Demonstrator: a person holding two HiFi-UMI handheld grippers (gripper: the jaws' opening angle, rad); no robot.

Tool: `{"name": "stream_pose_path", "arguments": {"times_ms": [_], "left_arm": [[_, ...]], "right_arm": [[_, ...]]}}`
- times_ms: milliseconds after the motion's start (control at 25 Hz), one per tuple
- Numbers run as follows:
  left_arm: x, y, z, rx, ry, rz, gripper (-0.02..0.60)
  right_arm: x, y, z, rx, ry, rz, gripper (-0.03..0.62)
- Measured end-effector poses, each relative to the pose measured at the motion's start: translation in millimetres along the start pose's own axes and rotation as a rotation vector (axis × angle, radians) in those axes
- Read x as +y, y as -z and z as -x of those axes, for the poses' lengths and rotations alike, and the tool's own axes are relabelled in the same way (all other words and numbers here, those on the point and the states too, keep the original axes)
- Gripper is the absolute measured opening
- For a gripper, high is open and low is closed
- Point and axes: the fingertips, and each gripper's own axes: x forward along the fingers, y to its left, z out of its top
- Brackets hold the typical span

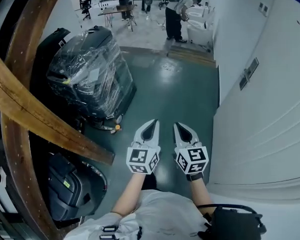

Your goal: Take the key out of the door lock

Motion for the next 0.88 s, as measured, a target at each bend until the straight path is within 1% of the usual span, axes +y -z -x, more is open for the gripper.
{"name": "stream_pose_path", "arguments": {"times_ms": [120,240,320,360,440,480,520,640,720,800,880], "left_arm": [[36,-7,-57,-0.001,0.049,0.025,0.000],[70,-32,-108,-0.029,0.100,0.011,0.002],[87,-38,-135,-0.040,0.120,0.012,0.001],[97,-37,-148,-0.035,0.120,0.029,0.002],[115,-29,-170,-0.005,0.128,0.106,0.001],[120,-27,-180,0.007,0.145,0.148,0.001],[122,-27,-189,0.012,0.166,0.173,0.002],[129,-27,-225,0.003,0.204,0.168,0.001],[136,-21,-252,0.004,0.195,0.170,0.002],[140,-13,-282,0.011,0.178,0.165,0.001],[141,-7,-318,0.021,0.176,0.127,0.000]], "right_arm": [[-21,-18,-62,0.005,0.036,0.002,0.002],[-34,-52,-112,-0.052,0.046,0.008,0.002],[-44,-57,-133,-0.066,0.065,0.010,0.002],[-50,-53,-143,-0.055,0.079,0.009,0.002],[-61,-43,-161,-0.015,0.108,0.008,0.002],[-67,-41,-170,0.002,0.121,0.008,0.002],[-75,-40,-179,0.012,0.133,0.008,0.002],[-106,-48,-211,0.015,0.171,0.006,0.002],[-129,-51,-232,0.016,0.177,-0.002,0.002],[-154,-51,-253,0.009,0.166,-0.018,0.002],[-183,-54,-278,-0.010,0.156,-0.031,0.002]]}}
